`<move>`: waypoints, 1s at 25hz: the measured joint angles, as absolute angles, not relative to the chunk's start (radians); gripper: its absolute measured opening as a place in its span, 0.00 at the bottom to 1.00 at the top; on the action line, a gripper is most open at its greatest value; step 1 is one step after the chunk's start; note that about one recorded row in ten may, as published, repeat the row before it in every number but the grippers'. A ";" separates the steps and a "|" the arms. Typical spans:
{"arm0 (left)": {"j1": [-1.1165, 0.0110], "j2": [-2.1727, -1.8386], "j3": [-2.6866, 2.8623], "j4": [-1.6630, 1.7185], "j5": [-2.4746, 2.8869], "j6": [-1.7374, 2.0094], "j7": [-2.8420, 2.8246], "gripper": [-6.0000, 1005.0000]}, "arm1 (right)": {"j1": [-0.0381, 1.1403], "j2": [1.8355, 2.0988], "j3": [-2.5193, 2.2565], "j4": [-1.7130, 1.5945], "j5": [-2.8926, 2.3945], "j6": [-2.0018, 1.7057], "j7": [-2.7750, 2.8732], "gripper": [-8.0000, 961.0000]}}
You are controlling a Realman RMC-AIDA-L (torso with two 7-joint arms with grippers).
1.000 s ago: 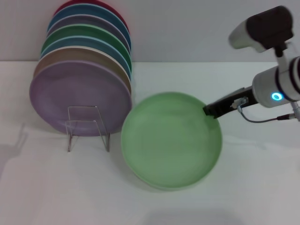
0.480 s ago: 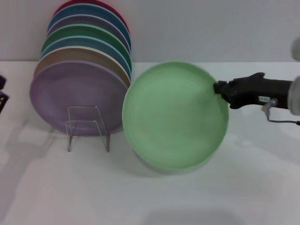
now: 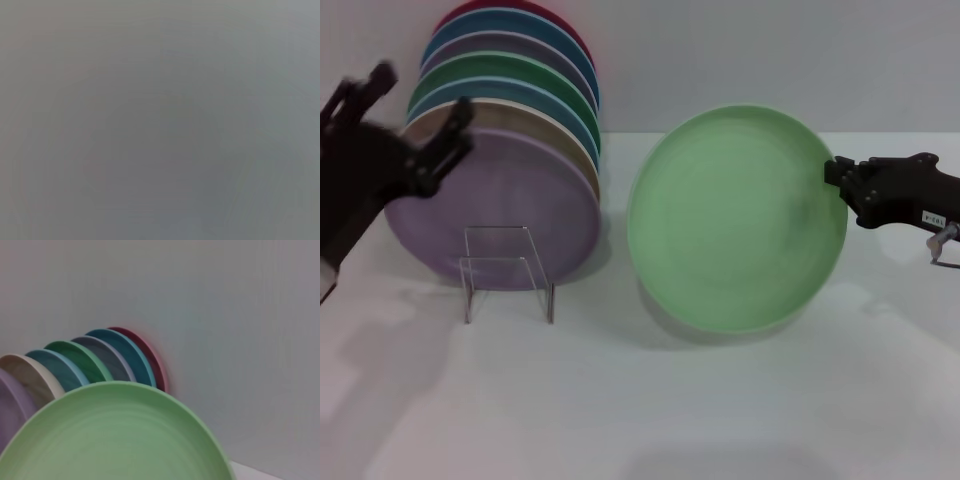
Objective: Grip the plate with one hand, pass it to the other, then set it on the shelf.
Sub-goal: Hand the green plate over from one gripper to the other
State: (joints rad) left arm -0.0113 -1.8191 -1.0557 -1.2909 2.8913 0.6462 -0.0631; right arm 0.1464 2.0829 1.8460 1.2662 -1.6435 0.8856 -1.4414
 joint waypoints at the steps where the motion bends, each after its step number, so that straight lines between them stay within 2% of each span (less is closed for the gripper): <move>1: -0.011 -1.819 -1.056 -1.291 2.891 0.646 -0.063 0.70 | 0.146 2.083 1.846 1.266 -1.643 0.886 -1.441 0.03; 3: -0.008 -1.775 -1.040 -1.471 2.891 0.456 -0.079 0.69 | 0.147 2.083 1.851 1.253 -1.625 0.882 -1.465 0.03; 5: -0.013 -1.749 -1.029 -1.589 2.890 0.311 -0.093 0.69 | 0.153 2.083 1.856 1.244 -1.618 0.881 -1.476 0.03; 7: -0.027 -1.741 -1.025 -1.715 2.890 0.128 -0.095 0.69 | 0.153 2.083 1.856 1.242 -1.615 0.881 -1.482 0.03; 9: -0.044 -1.753 -1.025 -1.820 2.889 -0.056 -0.077 0.69 | 0.153 2.082 1.856 1.242 -1.610 0.881 -1.494 0.03; 11: -0.059 -1.779 -1.022 -1.890 2.888 -0.183 -0.036 0.68 | 0.152 2.082 1.857 1.241 -1.608 0.881 -1.501 0.03; 13: -0.075 -1.823 -1.020 -1.937 2.882 -0.289 0.028 0.68 | 0.151 2.082 1.856 1.242 -1.603 0.885 -1.511 0.03; 14: -0.075 -1.823 -1.020 -1.937 2.882 -0.289 0.028 0.68 | 0.149 2.082 1.856 1.242 -1.599 0.887 -1.519 0.03; 15: -0.110 -1.898 -1.036 -1.963 2.850 -0.431 0.120 0.68 | 0.144 2.082 1.856 1.243 -1.580 0.890 -1.542 0.03; 16: -0.110 -1.898 -1.036 -1.963 2.850 -0.431 0.120 0.68 | 0.144 2.082 1.856 1.243 -1.580 0.890 -1.542 0.03; 17: -0.132 -1.932 -1.056 -1.961 2.803 -0.500 0.183 0.67 | 0.141 2.082 1.856 1.243 -1.566 0.892 -1.555 0.03; 18: -0.142 -1.950 -1.072 -1.955 2.772 -0.527 0.219 0.67 | 0.139 2.082 1.856 1.243 -1.557 0.893 -1.563 0.03; 19: -0.142 -1.950 -1.072 -1.955 2.772 -0.527 0.219 0.67 | 0.138 2.082 1.856 1.242 -1.549 0.896 -1.570 0.03; 20: -0.156 -1.992 -1.108 -1.937 2.703 -0.572 0.305 0.67 | 0.136 2.081 1.857 1.241 -1.542 0.900 -1.579 0.03; 22: -0.165 -2.048 -1.163 -1.906 2.635 -0.616 0.411 0.67 | 0.133 2.081 1.864 1.237 -1.527 0.918 -1.605 0.03; 25: -0.181 -2.061 -1.197 -1.876 2.586 -0.645 0.459 0.66 | 0.123 2.081 1.875 1.222 -1.467 0.968 -1.665 0.02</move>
